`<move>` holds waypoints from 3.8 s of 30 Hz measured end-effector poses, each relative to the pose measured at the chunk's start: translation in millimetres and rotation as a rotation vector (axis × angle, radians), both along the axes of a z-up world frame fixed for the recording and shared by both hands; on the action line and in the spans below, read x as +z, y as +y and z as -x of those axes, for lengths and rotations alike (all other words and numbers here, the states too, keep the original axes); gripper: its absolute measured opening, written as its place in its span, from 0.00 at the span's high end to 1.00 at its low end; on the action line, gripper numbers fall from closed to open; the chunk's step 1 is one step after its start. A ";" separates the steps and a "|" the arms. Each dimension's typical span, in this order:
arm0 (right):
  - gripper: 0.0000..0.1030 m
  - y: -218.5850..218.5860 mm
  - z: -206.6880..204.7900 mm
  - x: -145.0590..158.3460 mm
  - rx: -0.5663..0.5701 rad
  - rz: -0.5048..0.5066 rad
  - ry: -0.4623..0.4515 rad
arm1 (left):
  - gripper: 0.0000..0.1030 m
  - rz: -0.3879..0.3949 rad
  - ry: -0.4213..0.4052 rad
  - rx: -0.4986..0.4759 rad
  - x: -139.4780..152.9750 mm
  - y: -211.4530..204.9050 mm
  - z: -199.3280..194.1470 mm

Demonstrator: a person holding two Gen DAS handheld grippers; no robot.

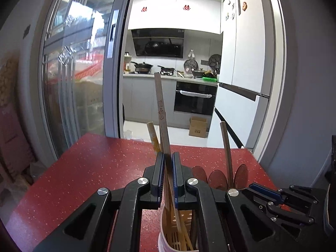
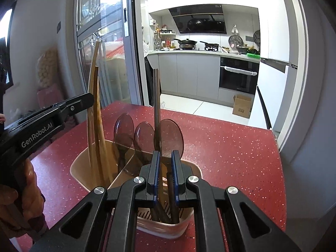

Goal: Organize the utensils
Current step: 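Open both grippers to release the utensils and withdraw, then lower the right gripper onto the remaining dark spoon handle and close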

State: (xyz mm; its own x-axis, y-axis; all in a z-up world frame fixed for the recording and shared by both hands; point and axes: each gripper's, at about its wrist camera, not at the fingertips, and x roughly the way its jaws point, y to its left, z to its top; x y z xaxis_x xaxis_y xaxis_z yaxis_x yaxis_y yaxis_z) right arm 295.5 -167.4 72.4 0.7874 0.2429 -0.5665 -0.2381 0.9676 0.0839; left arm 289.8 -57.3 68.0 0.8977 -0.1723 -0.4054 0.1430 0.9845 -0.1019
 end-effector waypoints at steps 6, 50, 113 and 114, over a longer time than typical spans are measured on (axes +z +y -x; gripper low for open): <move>0.88 -3.9 7.7 6.8 0.000 -0.027 0.003 | 0.66 0.049 0.042 -0.004 -0.3 12.5 -4.5; 0.46 -41.4 144.6 -65.2 -0.222 -0.305 0.578 | 0.66 -0.040 0.459 -0.128 -83.2 45.0 125.4; 0.87 71.8 109.2 -120.0 -0.241 0.129 0.799 | 0.00 -0.160 0.453 -0.140 -106.5 64.7 169.9; 0.87 68.9 110.5 -120.9 -0.229 0.130 0.797 | 0.00 -0.165 0.458 -0.154 -106.7 60.4 169.3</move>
